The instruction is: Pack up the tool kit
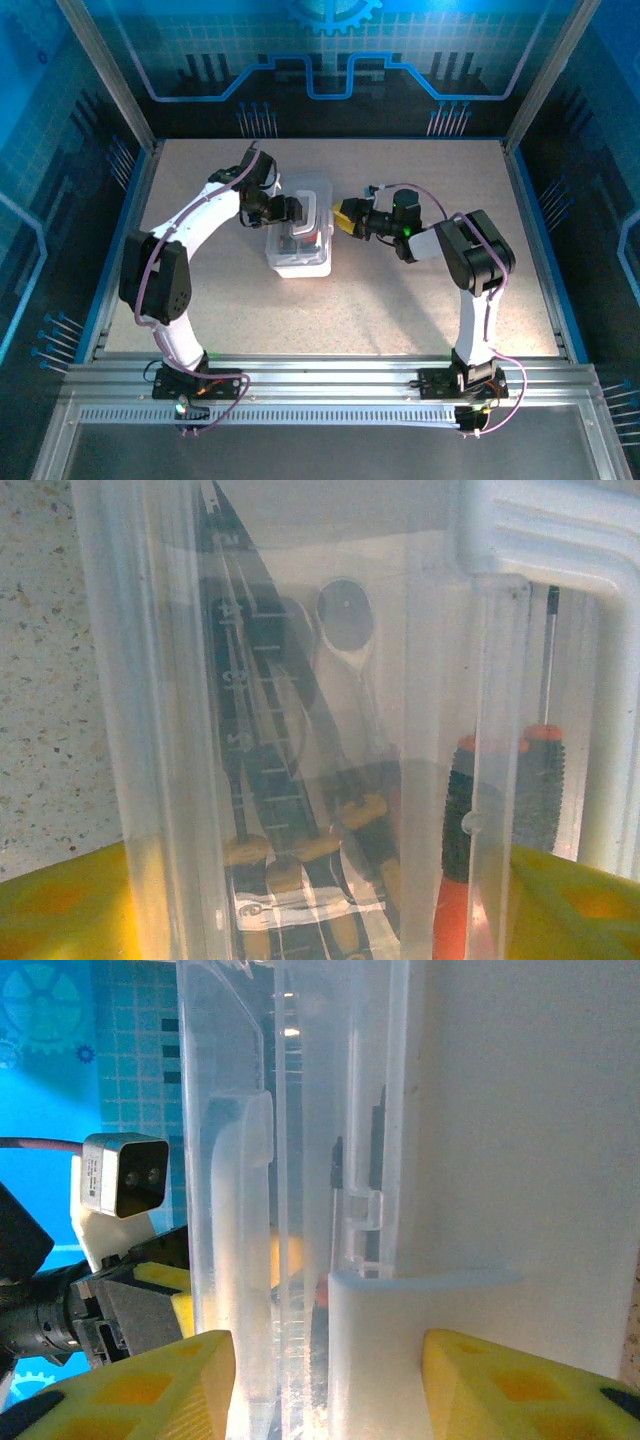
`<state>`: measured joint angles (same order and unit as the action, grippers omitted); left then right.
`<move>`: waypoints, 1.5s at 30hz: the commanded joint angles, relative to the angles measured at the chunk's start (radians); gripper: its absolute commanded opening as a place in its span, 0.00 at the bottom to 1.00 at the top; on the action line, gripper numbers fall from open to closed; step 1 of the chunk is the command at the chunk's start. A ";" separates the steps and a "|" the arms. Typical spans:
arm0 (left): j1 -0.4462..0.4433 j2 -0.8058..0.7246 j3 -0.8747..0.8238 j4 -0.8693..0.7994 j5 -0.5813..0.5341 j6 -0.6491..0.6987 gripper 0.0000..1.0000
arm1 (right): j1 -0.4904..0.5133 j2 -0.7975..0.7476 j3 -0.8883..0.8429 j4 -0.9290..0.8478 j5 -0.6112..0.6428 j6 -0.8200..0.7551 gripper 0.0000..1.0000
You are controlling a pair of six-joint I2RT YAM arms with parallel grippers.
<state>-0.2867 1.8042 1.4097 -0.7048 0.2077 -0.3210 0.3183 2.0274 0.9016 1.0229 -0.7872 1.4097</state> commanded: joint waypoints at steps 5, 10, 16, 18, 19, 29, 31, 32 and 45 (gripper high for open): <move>0.016 0.165 -0.166 -0.104 0.094 -0.060 0.00 | -0.059 -0.044 -0.055 -0.016 -0.021 -0.062 0.55; 0.018 0.157 -0.168 -0.108 0.087 -0.056 0.00 | -0.040 -0.020 -0.034 -0.083 -0.022 -0.111 0.59; 0.018 0.152 -0.165 -0.115 0.077 -0.056 0.00 | 0.004 0.025 0.012 -0.014 -0.028 -0.064 0.62; 0.018 0.150 -0.162 -0.119 0.074 -0.056 0.00 | 0.014 0.033 0.024 -0.005 -0.029 -0.055 0.63; 0.018 0.149 -0.162 -0.121 0.074 -0.055 0.00 | 0.017 0.038 0.031 -0.009 -0.031 -0.052 0.63; 0.018 0.139 -0.156 -0.125 0.072 -0.055 0.00 | 0.030 0.054 0.038 -0.056 -0.024 -0.071 0.65; 0.018 0.138 -0.156 -0.125 0.071 -0.055 0.00 | 0.028 0.050 0.034 -0.075 -0.017 -0.085 0.66; 0.018 0.136 -0.155 -0.125 0.073 -0.055 0.00 | 0.029 0.047 0.038 -0.094 -0.016 -0.095 0.66; 0.018 0.136 -0.153 -0.129 0.068 -0.053 0.00 | 0.007 -0.065 -0.014 -0.016 -0.007 -0.046 0.64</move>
<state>-0.2550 1.7931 1.3819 -0.6640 0.2626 -0.3378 0.3367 2.0258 0.9070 0.9524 -0.7864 1.3518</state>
